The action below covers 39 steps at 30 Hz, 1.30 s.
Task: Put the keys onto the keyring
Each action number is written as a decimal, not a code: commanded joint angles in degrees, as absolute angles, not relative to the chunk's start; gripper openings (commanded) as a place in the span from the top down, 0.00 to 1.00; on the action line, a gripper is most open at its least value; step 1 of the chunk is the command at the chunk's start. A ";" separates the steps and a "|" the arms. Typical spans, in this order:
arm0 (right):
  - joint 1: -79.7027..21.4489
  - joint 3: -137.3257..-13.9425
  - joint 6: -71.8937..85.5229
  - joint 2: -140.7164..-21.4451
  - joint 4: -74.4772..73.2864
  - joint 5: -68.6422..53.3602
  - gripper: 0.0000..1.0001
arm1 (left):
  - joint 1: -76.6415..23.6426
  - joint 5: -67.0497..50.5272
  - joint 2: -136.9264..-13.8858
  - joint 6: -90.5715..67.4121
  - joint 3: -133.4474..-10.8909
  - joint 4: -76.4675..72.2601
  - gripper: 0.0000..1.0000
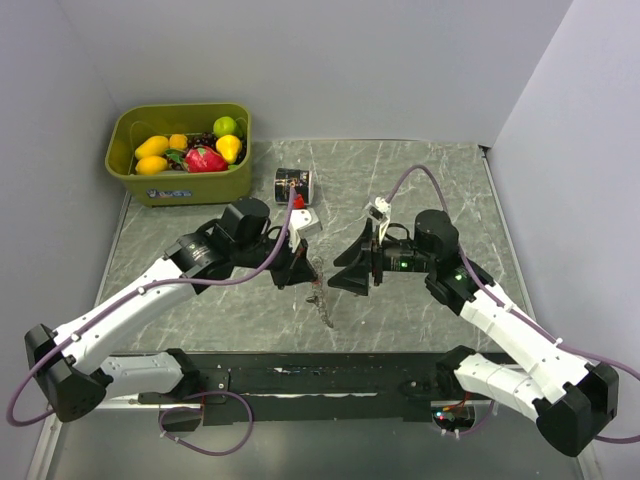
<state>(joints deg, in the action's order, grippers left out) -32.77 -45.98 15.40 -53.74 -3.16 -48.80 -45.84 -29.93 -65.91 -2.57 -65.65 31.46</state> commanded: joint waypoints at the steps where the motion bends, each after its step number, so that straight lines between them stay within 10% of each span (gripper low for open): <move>1: -33.14 -48.95 15.38 -53.97 -0.26 -48.52 0.26 | -45.97 -33.66 -66.18 -2.02 -69.52 29.27 0.99; 31: -33.84 -48.78 16.00 -55.63 3.17 -51.06 0.46 | -45.88 -39.55 -67.32 -5.36 -72.77 27.86 0.99; 39: -33.84 -48.60 15.20 -55.02 3.16 -52.82 0.68 | -45.97 -41.04 -67.85 -6.50 -73.56 26.98 0.99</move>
<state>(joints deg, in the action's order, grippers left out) -33.52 -46.52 15.75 -55.61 0.47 -51.18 -45.84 -37.87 -67.90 -5.30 -70.28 30.94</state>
